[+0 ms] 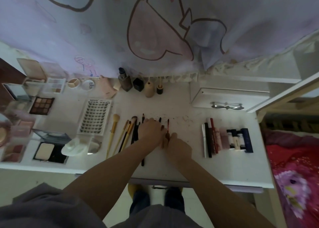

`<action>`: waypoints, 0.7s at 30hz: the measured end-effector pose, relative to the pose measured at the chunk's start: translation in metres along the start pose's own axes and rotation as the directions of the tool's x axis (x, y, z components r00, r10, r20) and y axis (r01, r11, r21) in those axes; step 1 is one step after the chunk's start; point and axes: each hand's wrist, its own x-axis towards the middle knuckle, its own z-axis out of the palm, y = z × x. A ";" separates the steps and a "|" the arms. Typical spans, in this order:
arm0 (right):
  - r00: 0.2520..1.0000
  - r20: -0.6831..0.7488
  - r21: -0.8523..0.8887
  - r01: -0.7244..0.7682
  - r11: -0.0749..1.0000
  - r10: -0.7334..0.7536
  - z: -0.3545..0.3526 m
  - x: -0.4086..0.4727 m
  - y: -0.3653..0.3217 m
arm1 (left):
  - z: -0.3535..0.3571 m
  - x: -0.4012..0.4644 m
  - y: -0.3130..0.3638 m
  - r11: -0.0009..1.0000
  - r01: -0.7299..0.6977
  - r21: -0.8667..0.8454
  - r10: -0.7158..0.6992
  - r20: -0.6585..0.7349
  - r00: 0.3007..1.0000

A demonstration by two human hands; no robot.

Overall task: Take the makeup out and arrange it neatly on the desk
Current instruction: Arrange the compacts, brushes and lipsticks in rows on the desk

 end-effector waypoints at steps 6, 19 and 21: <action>0.999 -0.022 0.000 0.025 1.000 -0.025 -0.029 0.002 0.010 | -0.008 -0.004 -0.002 0.997 -0.042 -0.072 0.038 -0.066 0.997; 1.000 -0.028 -0.062 0.011 0.998 -0.012 -0.111 0.057 0.089 | 0.034 -0.004 0.133 0.993 -0.085 -0.082 0.092 0.080 0.993; 0.999 -0.024 -0.057 0.042 0.998 -0.043 -0.108 0.059 0.088 | 0.038 -0.002 0.135 0.997 -0.042 -0.060 0.047 0.090 0.995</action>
